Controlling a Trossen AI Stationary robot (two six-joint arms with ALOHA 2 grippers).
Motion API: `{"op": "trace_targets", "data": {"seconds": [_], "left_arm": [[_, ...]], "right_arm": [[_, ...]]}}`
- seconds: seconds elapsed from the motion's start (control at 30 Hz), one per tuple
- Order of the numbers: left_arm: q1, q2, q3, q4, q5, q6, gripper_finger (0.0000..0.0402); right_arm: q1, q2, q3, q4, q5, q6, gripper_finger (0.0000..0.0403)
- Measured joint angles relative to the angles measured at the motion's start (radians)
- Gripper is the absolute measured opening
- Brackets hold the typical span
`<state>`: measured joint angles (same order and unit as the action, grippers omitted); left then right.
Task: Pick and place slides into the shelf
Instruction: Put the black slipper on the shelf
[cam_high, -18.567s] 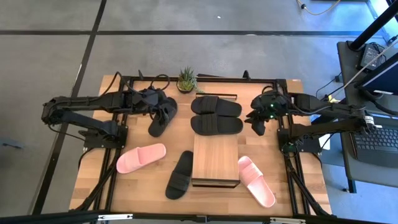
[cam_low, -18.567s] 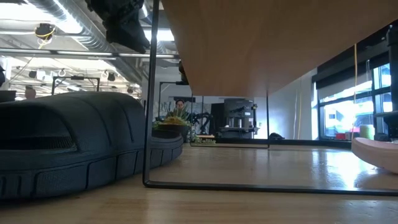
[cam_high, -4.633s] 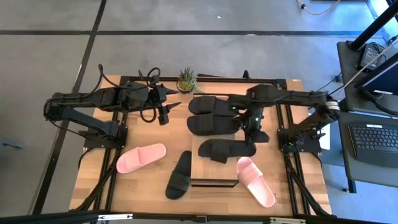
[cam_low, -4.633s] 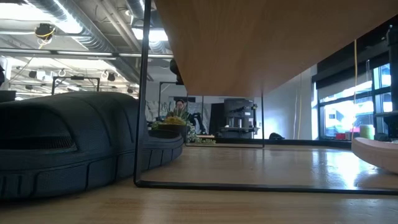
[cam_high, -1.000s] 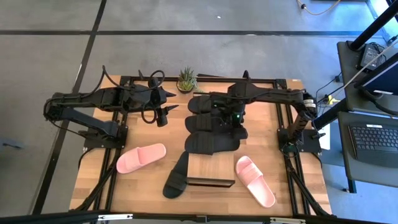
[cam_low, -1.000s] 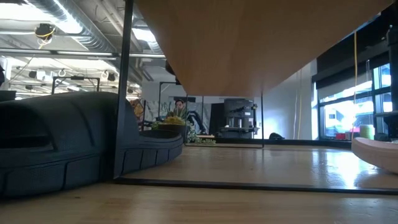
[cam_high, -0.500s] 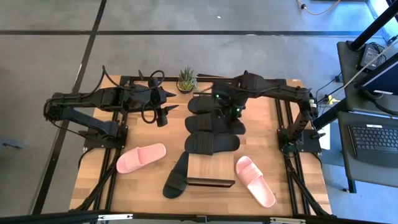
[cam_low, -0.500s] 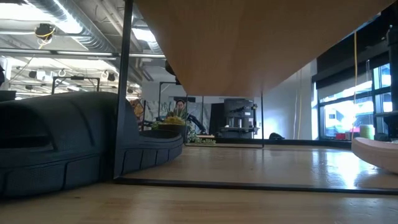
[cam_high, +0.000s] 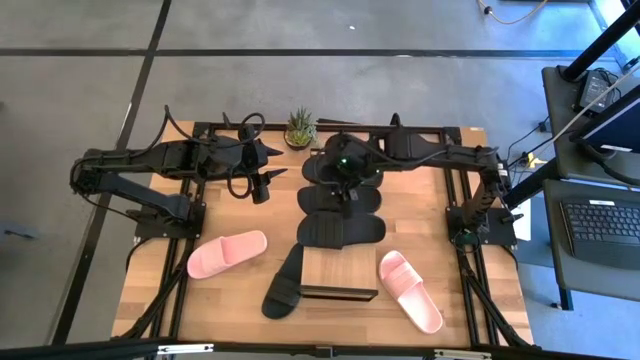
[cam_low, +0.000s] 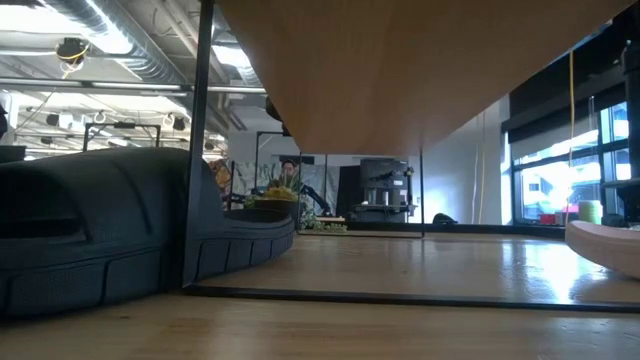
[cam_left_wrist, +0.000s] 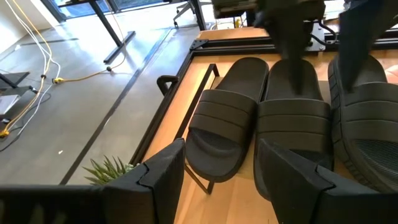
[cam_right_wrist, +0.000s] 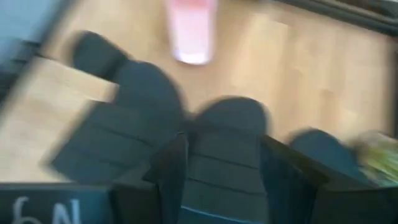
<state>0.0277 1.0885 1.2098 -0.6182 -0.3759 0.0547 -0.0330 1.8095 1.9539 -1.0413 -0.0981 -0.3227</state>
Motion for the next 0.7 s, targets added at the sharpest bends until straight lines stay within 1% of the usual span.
{"op": "trace_targets", "data": {"seconds": [0.07,0.27,0.5,0.7], "left_arm": [[0.0,0.0,0.0,0.0,0.0,0.003,0.0195],[0.0,0.0,0.0,-0.001,0.0,0.033,0.0195],[0.0,0.0,0.0,-0.002,0.0,0.034,0.0195],[0.0,0.0,0.0,-0.003,0.0,0.035,0.0195]], "right_arm": [[0.017,0.0,-0.009,-0.002,0.052,0.015,0.0187],[0.065,0.0,-0.056,0.006,0.081,0.109,0.0187],[0.107,0.0,-0.11,0.012,0.201,0.165,0.0187],[0.119,0.0,-0.111,0.019,0.203,0.191,0.0187]]}}
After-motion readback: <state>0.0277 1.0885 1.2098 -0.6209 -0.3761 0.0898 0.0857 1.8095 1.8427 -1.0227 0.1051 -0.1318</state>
